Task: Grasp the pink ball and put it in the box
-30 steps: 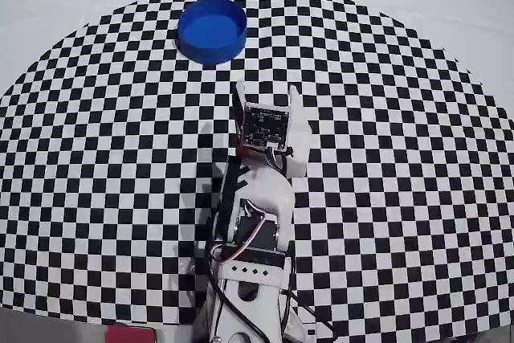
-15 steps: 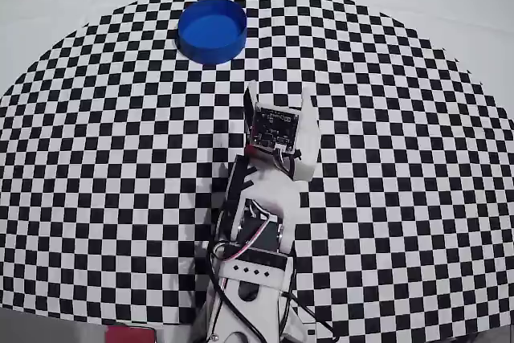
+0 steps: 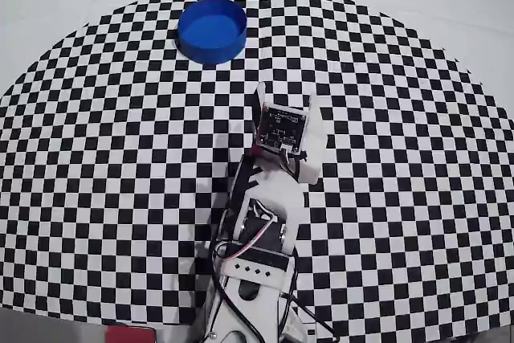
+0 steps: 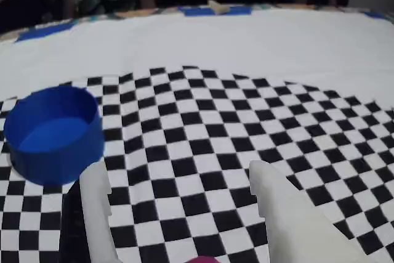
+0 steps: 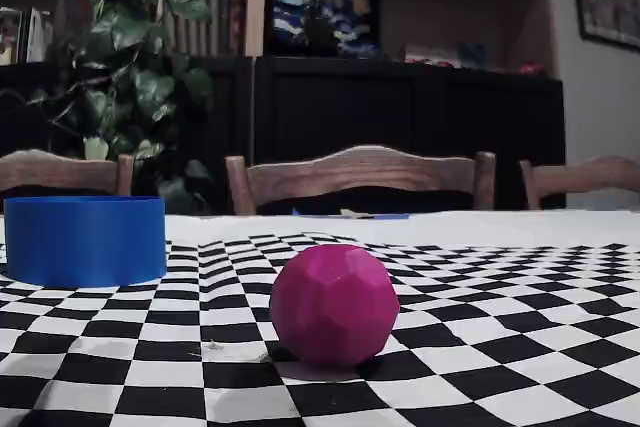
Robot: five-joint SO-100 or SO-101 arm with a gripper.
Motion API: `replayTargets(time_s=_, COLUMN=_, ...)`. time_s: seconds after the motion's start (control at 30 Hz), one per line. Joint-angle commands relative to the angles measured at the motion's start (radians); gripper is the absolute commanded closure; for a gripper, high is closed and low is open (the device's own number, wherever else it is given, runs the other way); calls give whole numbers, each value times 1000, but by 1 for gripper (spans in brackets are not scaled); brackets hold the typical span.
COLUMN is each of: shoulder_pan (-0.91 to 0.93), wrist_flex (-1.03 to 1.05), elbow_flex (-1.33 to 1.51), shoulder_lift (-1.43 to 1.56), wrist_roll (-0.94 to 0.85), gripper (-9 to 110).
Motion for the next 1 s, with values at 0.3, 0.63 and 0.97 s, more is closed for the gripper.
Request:
replayTargets(time_s=0.3, shoulder_pan=25, wrist_flex=-15, elbow_flex=8, shoulder_lift=-11, wrist_roll=-8, gripper=76)
replayTargets(time_s=0.63, shoulder_pan=29, wrist_flex=-15, elbow_flex=8, shoulder_lift=-21, wrist_roll=-8, gripper=76)
replayTargets(time_s=0.97, shoulder_pan=40, wrist_flex=-15, elbow_flex=8, shoulder_lift=-41, wrist_roll=-8, gripper=76)
